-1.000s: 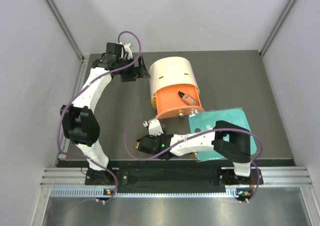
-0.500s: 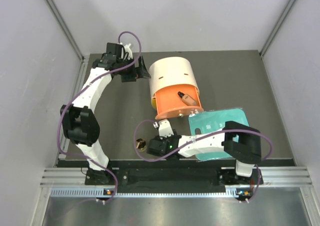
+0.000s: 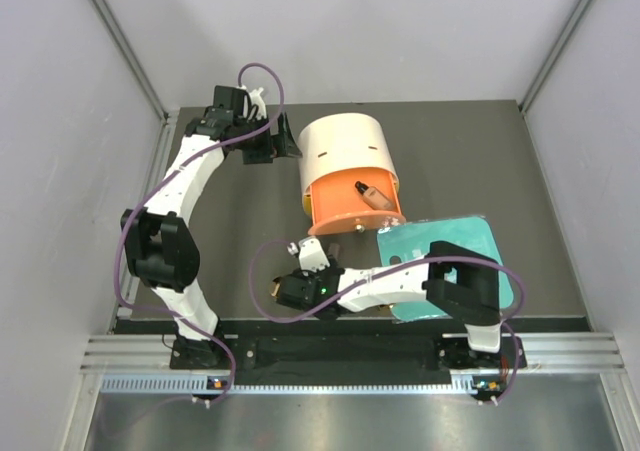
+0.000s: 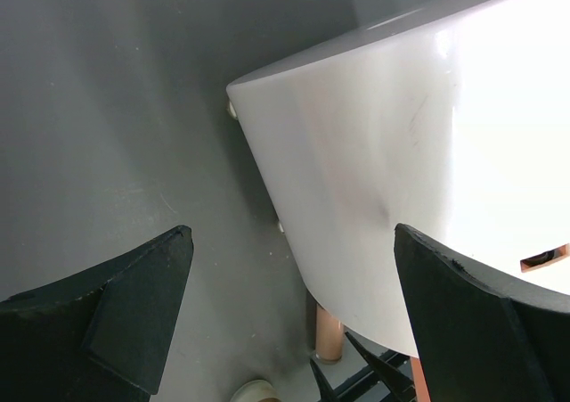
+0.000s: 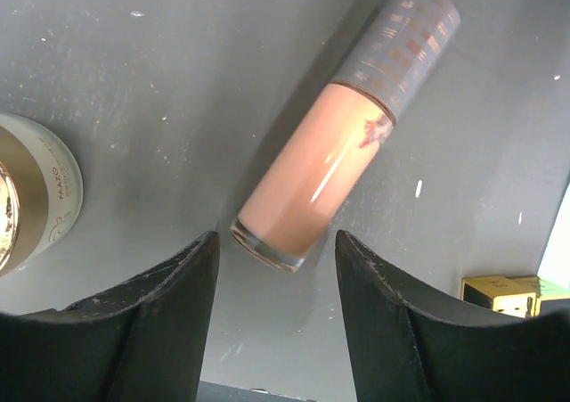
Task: Organize the makeup
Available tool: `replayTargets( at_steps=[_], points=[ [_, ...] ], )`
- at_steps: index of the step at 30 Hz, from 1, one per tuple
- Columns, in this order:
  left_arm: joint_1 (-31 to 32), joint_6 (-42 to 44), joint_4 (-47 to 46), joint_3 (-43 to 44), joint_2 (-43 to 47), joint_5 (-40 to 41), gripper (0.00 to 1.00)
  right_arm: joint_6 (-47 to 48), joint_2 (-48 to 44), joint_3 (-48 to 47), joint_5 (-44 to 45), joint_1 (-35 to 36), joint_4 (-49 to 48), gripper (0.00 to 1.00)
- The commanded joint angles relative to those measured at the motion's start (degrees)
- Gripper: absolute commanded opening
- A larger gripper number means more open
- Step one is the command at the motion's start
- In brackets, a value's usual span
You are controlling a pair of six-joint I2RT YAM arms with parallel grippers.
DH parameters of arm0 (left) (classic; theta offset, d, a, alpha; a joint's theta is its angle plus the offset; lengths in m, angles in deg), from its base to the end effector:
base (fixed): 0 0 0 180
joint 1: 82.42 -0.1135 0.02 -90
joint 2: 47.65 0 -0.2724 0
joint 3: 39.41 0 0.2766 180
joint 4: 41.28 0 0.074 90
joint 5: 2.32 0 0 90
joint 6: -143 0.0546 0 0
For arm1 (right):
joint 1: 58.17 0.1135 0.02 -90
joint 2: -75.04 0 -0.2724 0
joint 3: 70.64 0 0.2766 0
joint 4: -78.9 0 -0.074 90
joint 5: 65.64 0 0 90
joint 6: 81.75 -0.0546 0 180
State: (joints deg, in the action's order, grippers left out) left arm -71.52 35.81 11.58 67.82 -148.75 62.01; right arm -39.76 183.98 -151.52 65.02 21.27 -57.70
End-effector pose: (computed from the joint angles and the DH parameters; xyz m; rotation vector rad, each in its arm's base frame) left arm 0.4197 -0.1049 0.3206 0.0851 2.4158 -0.7638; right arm 0.1063 0.3761 0.1316 -0.5039 2.3198 -0.0418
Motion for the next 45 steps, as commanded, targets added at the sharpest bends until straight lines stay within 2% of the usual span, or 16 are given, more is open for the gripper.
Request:
replayTargets(
  at_steps=[1, 7, 11, 21, 27, 38, 45],
  points=[
    [0.18, 0.93, -0.7, 1.19, 0.9, -0.69, 0.99, 0.37, 2.93, -1.16, -3.4, -1.21, -1.43, 0.56],
    [0.27, 1.46, -0.17, 1.72, 0.73, -0.7, 0.99, 0.99, 7.94, -4.24, -3.66, -2.71, -1.43, 0.55],
    [0.27, 1.55, 0.18, 1.81, 0.82, -0.61, 0.99, 1.25, 7.95, -4.59, -3.84, -2.71, -0.99, 0.54],
    [0.44, 1.2, -0.26, 0.58, 1.52, -0.78, 0.99, -1.65, 2.68, 1.56, -3.66, -2.54, 1.03, 0.53],
    [0.44, 0.76, -0.17, 0.67, 1.34, -0.87, 0.99, 1.25, -1.63, 1.21, -1.56, 0.01, 4.37, 0.54],
    [0.44, -1.0, -4.39, -0.12, 8.89, 6.41, 0.99, 7.48, -20.6, 3.14, -0.85, 3.35, 8.41, 0.58],
    [0.44, -2.15, -2.81, 1.1, 10.84, 8.53, 0.99, 21.53, -34.13, -0.53, -6.91, 3.79, 6.39, 0.62]
  ],
)
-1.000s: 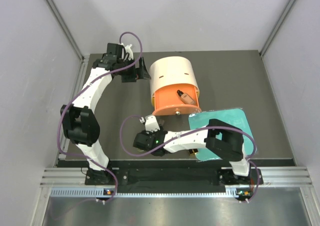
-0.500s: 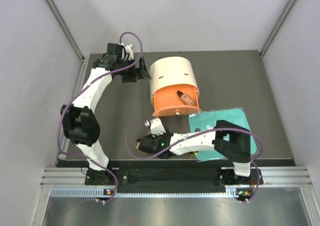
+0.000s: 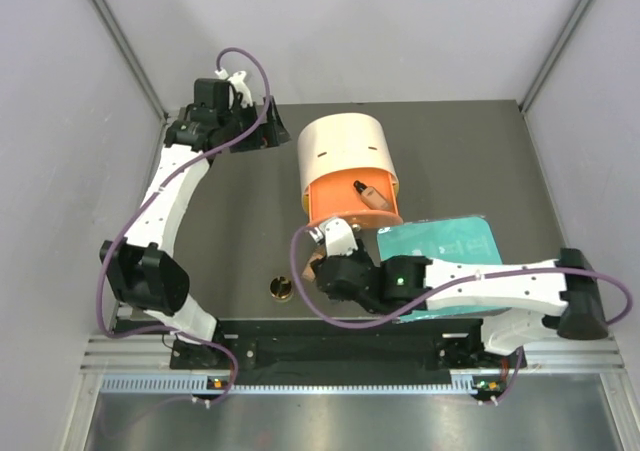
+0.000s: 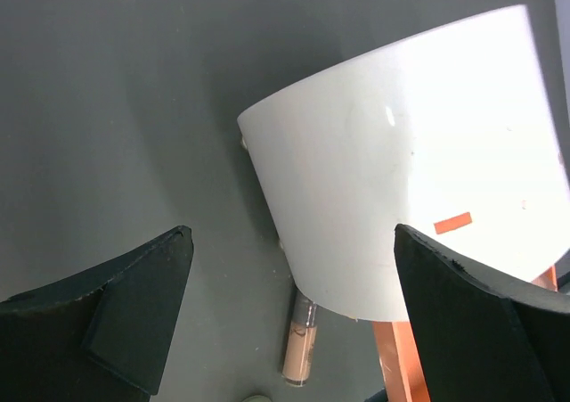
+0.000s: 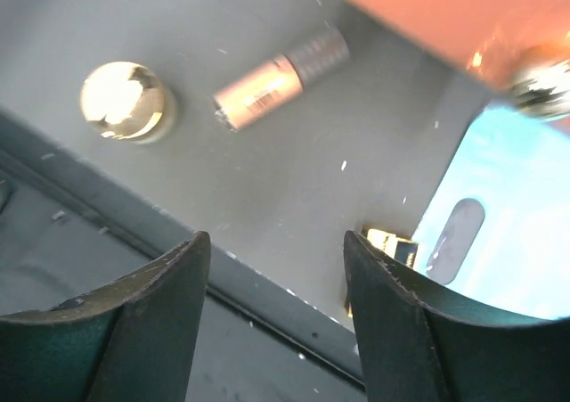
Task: Organize the makeup
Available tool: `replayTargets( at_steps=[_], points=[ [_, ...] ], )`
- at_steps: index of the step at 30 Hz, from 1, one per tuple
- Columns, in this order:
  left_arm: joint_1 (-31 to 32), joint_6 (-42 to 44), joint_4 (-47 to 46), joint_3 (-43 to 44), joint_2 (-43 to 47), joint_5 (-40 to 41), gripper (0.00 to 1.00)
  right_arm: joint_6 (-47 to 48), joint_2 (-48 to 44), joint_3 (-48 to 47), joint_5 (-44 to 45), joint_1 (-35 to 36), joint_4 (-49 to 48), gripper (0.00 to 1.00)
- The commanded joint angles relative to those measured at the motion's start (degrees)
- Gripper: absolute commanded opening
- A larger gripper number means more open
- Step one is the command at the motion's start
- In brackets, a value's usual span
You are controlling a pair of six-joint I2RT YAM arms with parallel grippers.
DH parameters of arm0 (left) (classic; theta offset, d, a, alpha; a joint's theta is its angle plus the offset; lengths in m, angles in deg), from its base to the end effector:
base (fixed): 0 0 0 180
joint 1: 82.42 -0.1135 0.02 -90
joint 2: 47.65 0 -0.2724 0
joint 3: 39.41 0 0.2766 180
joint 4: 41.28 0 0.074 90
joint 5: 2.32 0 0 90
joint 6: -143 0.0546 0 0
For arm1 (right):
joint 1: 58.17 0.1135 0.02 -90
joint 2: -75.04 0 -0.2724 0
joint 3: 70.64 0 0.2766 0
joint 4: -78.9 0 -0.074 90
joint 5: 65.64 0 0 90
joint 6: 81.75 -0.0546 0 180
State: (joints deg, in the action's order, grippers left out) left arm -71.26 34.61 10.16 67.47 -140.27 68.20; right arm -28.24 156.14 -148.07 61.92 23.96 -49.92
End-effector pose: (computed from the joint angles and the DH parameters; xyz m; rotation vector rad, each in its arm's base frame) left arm 0.3894 -0.0954 0.3779 0.0495 2.2561 -0.6580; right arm 0.0770 0.3138 0.2690 -0.6559 2.1899 0.2246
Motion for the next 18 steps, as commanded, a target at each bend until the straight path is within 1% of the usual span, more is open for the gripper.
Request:
replayTargets(
  at_steps=[1, 2, 3, 4, 7, 8, 9, 10, 11, 13, 14, 15, 18],
  points=[
    [0.18, -0.68, -0.6, 1.37, 2.36, 2.35, 0.99, 11.51, -7.0, -5.22, -3.9, 1.1, -1.21, 0.63],
    [0.18, -0.51, -0.25, 1.45, 2.36, 2.52, 0.99, 12.75, -7.53, -6.89, -3.64, 0.58, -0.6, 0.63],
    [0.18, -0.24, 0.1, 1.19, 2.36, 2.61, 0.99, 15.11, -7.8, -10.99, -3.37, -0.03, -0.08, 0.63],
    [0.18, 0.11, 0.8, 0.93, 2.27, 2.61, 0.99, 16.44, -7.63, -13.12, -3.2, -0.82, 0.63, 0.63],
    [0.18, 0.11, 0.72, -1.87, 3.14, 0.87, 0.99, 21.36, -5.96, -21.47, -4.24, -6.96, 0.29, 0.59],
    [0.18, 0.02, 0.37, -4.32, 3.49, 0.42, 0.99, 22.07, -5.26, -23.32, -6.77, -12.29, -0.41, 0.55],
    [0.27, 0.11, 0.02, -5.65, 3.93, -0.11, 0.99, 22.86, -3.86, -26.82, -8.37, -15.13, -0.94, 0.52],
    [0.27, 0.29, -0.07, -7.23, 5.07, -0.81, 0.99, 23.13, -3.06, -28.16, -10.12, -17.94, -1.47, 0.46],
    [0.27, 0.64, -1.81, -11.16, 5.95, -1.43, 0.99, 23.3, -2.18, -29.3, -14.32, -23.19, -3.13, 0.34],
    [0.27, 1.25, -2.26, -14.35, 7.88, -1.52, 0.99, 23.57, 0.37, -31.68, -18.29, -27.7, -4.28, 0.19],
    [0.27, 1.51, -2.53, -16.45, 8.24, -1.52, 0.99, 23.57, 1.24, -32.3, -22.05, -30.86, -4.81, 0.02],
    [0.27, 1.95, -2.44, -17.17, 8.5, -1.52, 0.99, 23.57, 2.56, -33.0, -23.48, -32.02, -4.99, 0.0],
    [0.27, 2.22, -1.39, -17.44, 8.51, -3.27, 0.99, 22.61, 3.36, -31.96, -26.74, -34.31, -6.3, 0.0]
  ],
)
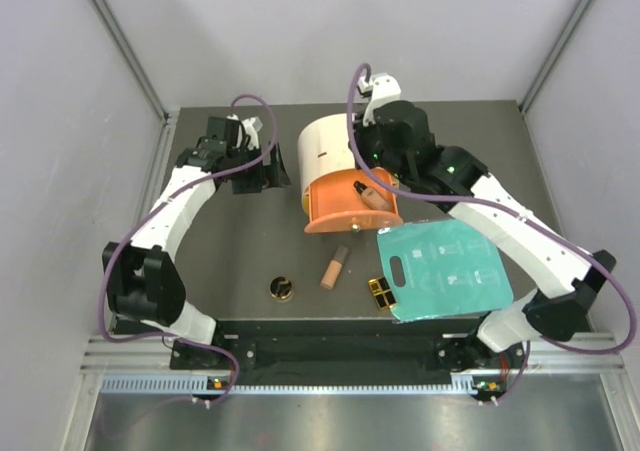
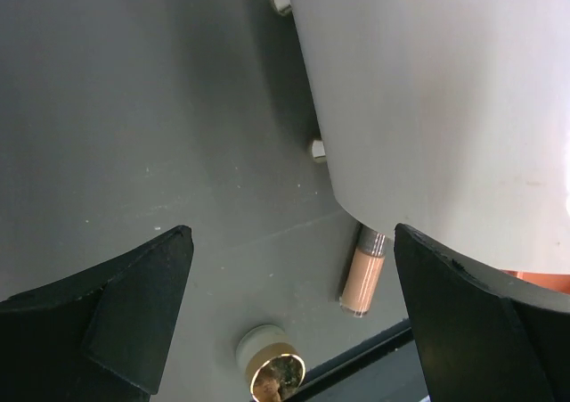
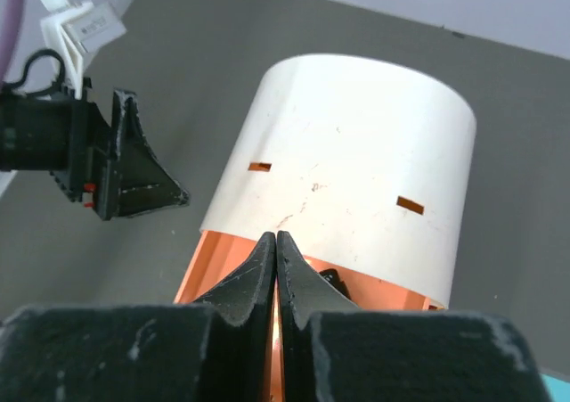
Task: Organize the makeup
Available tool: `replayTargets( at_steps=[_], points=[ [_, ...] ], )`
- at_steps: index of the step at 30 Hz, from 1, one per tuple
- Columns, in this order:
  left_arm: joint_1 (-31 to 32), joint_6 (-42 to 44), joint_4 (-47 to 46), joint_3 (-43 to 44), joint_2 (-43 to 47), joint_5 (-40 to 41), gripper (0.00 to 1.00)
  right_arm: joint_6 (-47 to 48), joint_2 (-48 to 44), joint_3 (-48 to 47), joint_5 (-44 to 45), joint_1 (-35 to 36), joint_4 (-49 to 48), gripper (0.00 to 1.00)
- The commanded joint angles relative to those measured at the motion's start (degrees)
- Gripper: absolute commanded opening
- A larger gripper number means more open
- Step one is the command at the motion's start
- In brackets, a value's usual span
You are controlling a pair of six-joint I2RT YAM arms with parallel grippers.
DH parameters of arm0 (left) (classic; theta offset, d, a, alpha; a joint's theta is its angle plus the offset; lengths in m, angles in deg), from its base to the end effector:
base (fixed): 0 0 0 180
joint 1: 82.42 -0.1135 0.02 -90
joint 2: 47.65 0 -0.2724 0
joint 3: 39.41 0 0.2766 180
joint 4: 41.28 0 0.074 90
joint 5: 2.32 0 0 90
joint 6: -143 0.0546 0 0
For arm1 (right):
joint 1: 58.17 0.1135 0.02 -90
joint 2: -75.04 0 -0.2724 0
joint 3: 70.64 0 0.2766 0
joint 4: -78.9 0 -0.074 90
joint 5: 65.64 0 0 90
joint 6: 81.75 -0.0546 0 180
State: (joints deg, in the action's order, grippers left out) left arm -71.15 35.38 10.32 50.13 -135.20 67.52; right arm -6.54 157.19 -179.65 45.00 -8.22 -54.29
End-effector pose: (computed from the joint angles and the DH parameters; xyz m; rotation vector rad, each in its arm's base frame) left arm 0.3552 -0.0900 0.2999 0.0244 2.4725 -0.6512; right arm 0.2381 0.2533 0.4656 -0.3432 1.8871 0.4213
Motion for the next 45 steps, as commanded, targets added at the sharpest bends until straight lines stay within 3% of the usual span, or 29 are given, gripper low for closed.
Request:
replayTargets(
  at_steps=[1, 7, 12, 18, 23, 28, 36, 42, 45],
  points=[
    [0.16, 1.46, -1.54, -0.02, 3.26, -2.77, 0.99, 0.46, 2.31, -0.02, -10.79, -2.49, -2.11, 0.0],
    [0.16, 0.84, -2.07, 1.55, 3.35, -0.32, 0.99, -3.4, -0.49, 3.85, -11.06, -3.9, -2.82, 0.0],
    [0.16, -0.91, -1.98, 7.88, 1.25, 1.35, 0.99, -3.67, -4.8, 6.48, -12.2, -3.99, -0.19, 0.04],
    [0.16, -4.25, -3.3, 16.05, -3.85, -0.58, 0.99, -6.74, -13.06, 14.39, -18.88, -3.2, 3.5, 0.21],
    [0.33, -4.61, -3.65, 22.38, -7.02, -2.51, 0.99, -9.11, -16.76, 19.31, -15.03, 7.16, 9.55, 0.24],
    [1.56, -4.52, -3.91, 25.37, -9.04, -3.83, 0.99, -11.93, -15.71, 22.48, -13.96, 15.51, 10.63, 0.17],
    [4.37, -2.5, -0.75, 31.7, -14.04, -4.53, 0.99, -13.78, -12.63, 30.39, -16.95, 17.63, 8.96, 0.18],
    [6.48, -1.62, 1.18, 33.99, -16.07, -4.97, 0.99, -16.68, -13.42, 36.8, -17.57, 17.81, 8.52, 0.25],
    [7.19, -1.18, 2.06, 33.91, -16.69, -4.97, 0.99, -17.82, -14.56, 40.58, -16.51, 17.9, 6.77, 0.38]
  ],
)
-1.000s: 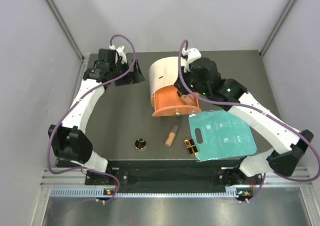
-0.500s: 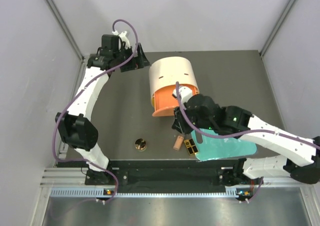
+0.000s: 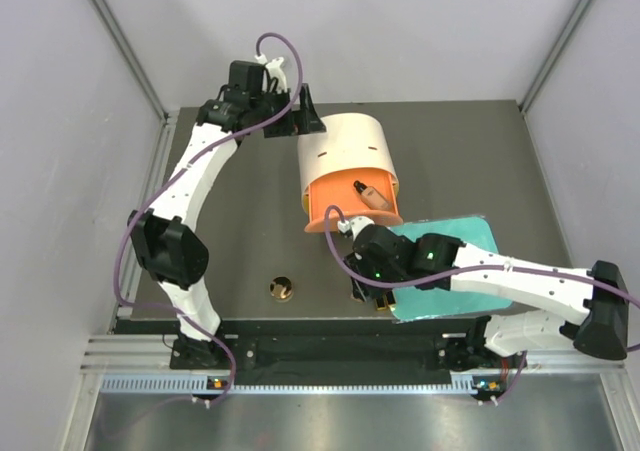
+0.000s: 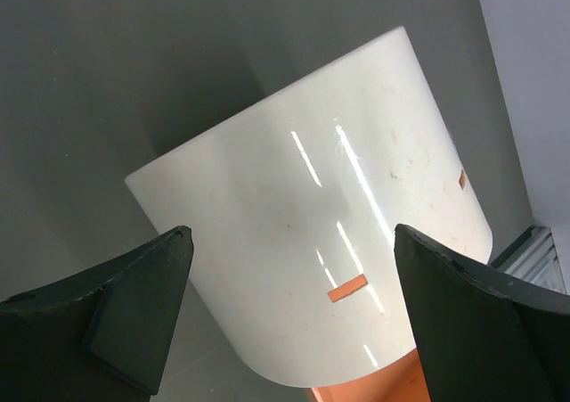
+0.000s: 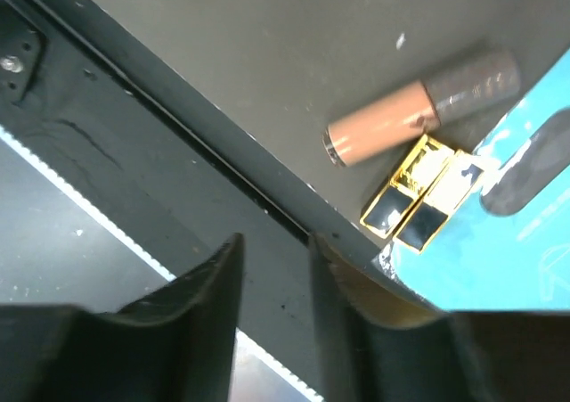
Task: Organize the makeup
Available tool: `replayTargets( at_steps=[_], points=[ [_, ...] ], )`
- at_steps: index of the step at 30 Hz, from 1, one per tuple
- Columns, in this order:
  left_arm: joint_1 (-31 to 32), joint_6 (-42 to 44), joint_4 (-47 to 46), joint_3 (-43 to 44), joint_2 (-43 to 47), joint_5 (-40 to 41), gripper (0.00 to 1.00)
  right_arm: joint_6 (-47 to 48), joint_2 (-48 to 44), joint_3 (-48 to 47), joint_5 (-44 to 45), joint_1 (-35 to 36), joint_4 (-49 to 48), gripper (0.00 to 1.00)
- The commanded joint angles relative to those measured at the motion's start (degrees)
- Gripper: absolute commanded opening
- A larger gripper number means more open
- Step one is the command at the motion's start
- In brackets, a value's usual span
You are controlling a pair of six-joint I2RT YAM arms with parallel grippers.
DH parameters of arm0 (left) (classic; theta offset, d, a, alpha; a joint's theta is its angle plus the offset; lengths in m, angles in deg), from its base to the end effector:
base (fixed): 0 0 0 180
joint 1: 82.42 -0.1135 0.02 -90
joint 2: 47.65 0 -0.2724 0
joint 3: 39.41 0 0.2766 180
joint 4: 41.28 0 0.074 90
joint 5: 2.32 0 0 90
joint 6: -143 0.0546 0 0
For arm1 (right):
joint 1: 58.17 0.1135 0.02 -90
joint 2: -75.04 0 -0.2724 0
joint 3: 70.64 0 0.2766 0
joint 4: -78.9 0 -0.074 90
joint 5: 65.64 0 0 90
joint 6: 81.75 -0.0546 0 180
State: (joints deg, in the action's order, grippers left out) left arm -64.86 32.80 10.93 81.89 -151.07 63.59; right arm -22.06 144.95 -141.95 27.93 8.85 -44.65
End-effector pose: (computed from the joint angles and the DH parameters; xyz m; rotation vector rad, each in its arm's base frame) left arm 0.4211 -0.1566 0.3935 0.1986 2.2215 -0.8262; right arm 0.1111 0.2533 0.2708 -0.8056 2.5101 0.5689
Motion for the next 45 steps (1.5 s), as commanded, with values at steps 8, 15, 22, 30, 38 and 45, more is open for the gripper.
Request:
replayTargets(
  at_steps=[8, 15, 22, 30, 38, 45],
  points=[
    [1.95, 2.19, 2.33, 1.62, -1.35, -0.51, 0.99, -3.27, 3.64, 8.94, 3.02, 1.53, -11.39, 0.54],
    [2.13, 2.98, 3.29, 2.58, -1.26, -0.43, 0.99, -2.48, 11.82, 7.29, 6.79, 1.71, -14.31, 0.63],
    [2.39, 4.21, 4.88, 3.29, -1.09, 0.54, 0.99, -0.11, 15.78, 3.68, 10.83, 1.62, -11.67, 0.66],
    [2.65, 4.65, 5.4, 3.2, -1.17, 0.81, 0.99, -0.46, 18.94, 4.56, 13.12, 1.71, -12.46, 0.63],
    [3.44, 4.83, 5.76, 2.85, -1.52, 1.42, 0.99, -1.6, 23.87, 3.85, 16.38, 1.79, -12.54, 0.61],
    [4.06, 4.83, 6.2, 3.03, -1.53, 1.86, 0.99, 0.16, 28.7, 0.96, 17.78, 1.79, -13.07, 0.6]
  ],
)
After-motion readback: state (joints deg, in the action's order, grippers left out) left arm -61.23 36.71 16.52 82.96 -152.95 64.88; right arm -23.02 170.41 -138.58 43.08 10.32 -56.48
